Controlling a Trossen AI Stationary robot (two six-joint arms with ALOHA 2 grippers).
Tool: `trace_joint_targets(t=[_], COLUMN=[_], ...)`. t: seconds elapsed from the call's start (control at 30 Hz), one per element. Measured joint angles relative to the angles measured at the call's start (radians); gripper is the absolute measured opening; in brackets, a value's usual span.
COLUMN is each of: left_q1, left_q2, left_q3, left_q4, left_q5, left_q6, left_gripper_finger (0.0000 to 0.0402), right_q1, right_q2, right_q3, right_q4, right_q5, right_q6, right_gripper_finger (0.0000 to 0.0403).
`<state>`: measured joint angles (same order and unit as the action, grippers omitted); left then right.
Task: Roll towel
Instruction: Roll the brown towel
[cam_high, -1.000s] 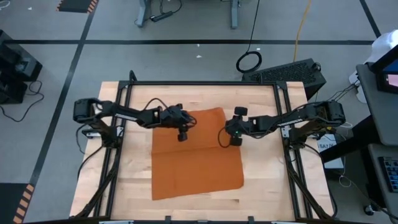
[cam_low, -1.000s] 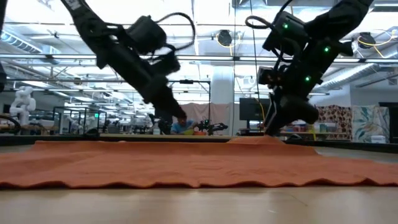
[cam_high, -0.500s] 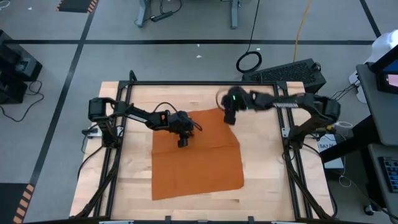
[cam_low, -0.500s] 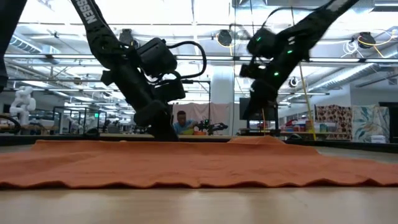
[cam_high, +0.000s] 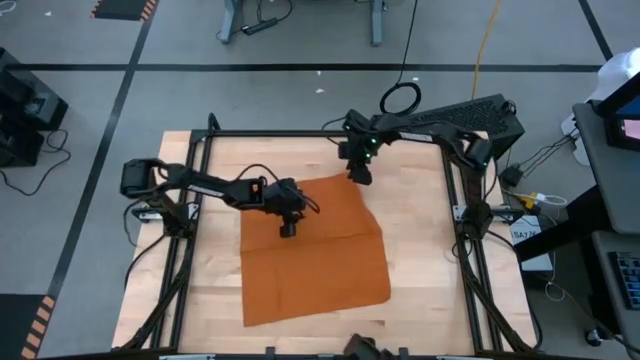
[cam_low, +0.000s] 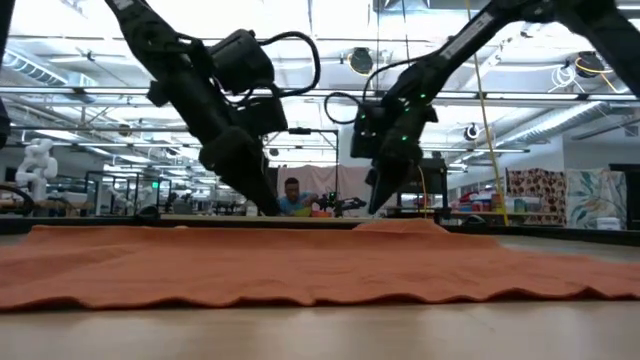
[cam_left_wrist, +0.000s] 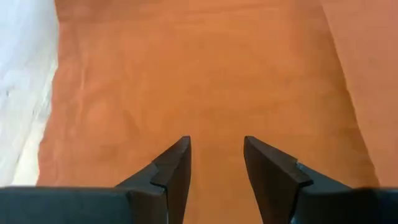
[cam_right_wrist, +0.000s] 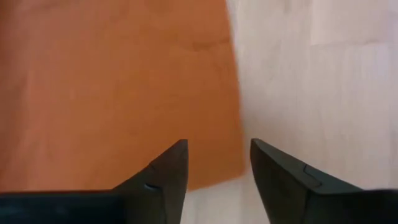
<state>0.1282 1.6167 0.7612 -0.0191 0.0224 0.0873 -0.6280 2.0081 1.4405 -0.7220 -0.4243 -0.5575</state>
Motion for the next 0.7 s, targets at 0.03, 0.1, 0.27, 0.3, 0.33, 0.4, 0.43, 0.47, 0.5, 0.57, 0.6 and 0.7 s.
trace_joint_targets(t=[0.03,0.1,0.27,0.3,0.33,0.4,0.43,0.47,0.5,0.57,0.6,0.7], left_q1=[-0.007,-0.022,-0.054,-0.058,-0.06,-0.061,-0.062,-0.062,-0.062,-0.061,-0.057,-0.026], left_q2=[-0.01,-0.016,0.008,0.01,0.007,0.012,0.013,0.013,0.013,0.012,0.012,0.012], left_q3=[-0.001,0.001,-0.004,-0.015,-0.024,-0.045,-0.053,-0.06,-0.066,-0.084,-0.095,-0.13], left_q4=[-0.03,-0.073,-0.22,-0.215,-0.212,-0.187,-0.182,-0.179,-0.177,-0.156,-0.136,-0.074], left_q5=[0.0,0.0,0.0,-0.001,-0.004,-0.012,-0.018,-0.022,-0.032,-0.065,-0.084,-0.104], left_q6=[-0.012,-0.051,-0.132,-0.134,-0.135,-0.147,-0.157,-0.16,-0.16,-0.156,-0.149,-0.139], left_gripper_finger=[0.0154,0.0154,0.0154,0.0154,0.0154,0.0154,0.0154,0.0154,0.0154,0.0154,0.0154,0.0154], right_q1=[0.0,-0.003,-0.015,-0.019,-0.021,-0.026,-0.027,-0.028,-0.027,-0.027,-0.026,-0.023], right_q2=[0.022,0.069,0.194,0.214,0.232,0.261,0.269,0.27,0.27,0.269,0.269,0.269], right_q3=[0.029,0.086,0.229,0.255,0.278,0.314,0.323,0.324,0.324,0.322,0.321,0.32], right_q4=[-0.02,-0.073,-0.22,-0.249,-0.287,-0.379,-0.428,-0.465,-0.5,-0.561,-0.597,-0.692], right_q5=[-0.001,-0.003,-0.026,-0.04,-0.05,-0.053,-0.053,-0.054,-0.058,-0.081,-0.082,-0.084], right_q6=[-0.01,-0.03,-0.08,-0.089,-0.095,-0.105,-0.11,-0.111,-0.114,-0.12,-0.118,-0.097], right_gripper_finger=[0.0178,0.0199,0.0244,0.0247,0.0247,0.0244,0.024,0.0235,0.0228,0.0212,0.0203,0.0176])
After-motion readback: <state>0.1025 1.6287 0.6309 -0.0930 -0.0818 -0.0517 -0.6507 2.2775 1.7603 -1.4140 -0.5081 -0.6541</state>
